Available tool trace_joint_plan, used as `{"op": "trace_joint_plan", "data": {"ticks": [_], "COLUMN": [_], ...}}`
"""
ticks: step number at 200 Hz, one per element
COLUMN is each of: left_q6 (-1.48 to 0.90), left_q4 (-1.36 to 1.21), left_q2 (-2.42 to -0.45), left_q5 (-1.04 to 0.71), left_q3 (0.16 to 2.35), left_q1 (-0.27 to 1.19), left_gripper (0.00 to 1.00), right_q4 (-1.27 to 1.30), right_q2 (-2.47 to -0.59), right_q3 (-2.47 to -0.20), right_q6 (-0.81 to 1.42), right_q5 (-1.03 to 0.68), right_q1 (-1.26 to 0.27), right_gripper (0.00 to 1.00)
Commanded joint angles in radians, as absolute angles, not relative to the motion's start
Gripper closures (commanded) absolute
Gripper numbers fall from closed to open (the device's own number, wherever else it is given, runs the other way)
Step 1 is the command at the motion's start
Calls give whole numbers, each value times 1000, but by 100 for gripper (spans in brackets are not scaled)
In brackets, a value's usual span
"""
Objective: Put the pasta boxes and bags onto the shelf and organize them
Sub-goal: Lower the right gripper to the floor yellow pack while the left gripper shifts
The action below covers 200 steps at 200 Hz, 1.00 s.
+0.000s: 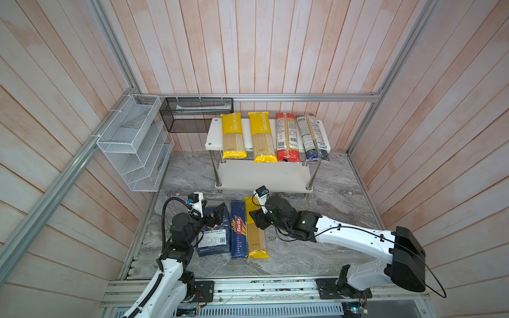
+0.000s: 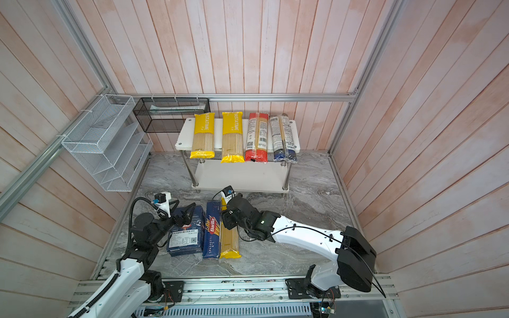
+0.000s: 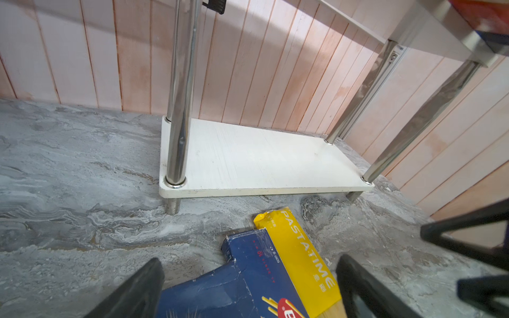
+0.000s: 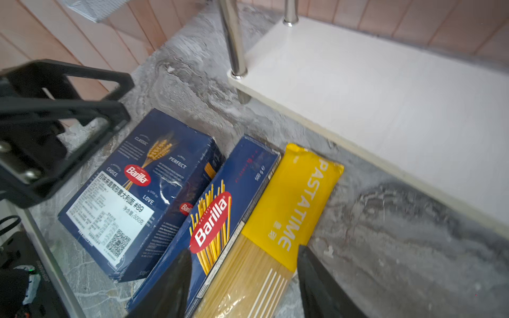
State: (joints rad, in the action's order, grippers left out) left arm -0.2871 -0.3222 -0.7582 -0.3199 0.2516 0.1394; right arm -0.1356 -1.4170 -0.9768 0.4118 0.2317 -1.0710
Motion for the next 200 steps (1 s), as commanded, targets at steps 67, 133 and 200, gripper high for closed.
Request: {"op": "trace_joint_plan", "data": {"ticks": [67, 133, 200], "left_q6": [-360, -232, -233], "left_q4": [-381, -485, -470], "left_q2": [-865, -840, -873], "left_q5": [-409, -312, -299], "left_q3": [333, 234, 251], "left_q1": [164, 301, 301], "left_gripper": [0, 0, 0], "right_q4": [-125, -80, -128], "right_q2": [-1526, -1600, -1732], "right_q3": [-899, -884, -980], "right_q6": [655, 646, 608], "right_q5": [264, 184, 161], "right_q1": [-1073, -1044, -1037], "right_gripper": [24, 20, 19]}}
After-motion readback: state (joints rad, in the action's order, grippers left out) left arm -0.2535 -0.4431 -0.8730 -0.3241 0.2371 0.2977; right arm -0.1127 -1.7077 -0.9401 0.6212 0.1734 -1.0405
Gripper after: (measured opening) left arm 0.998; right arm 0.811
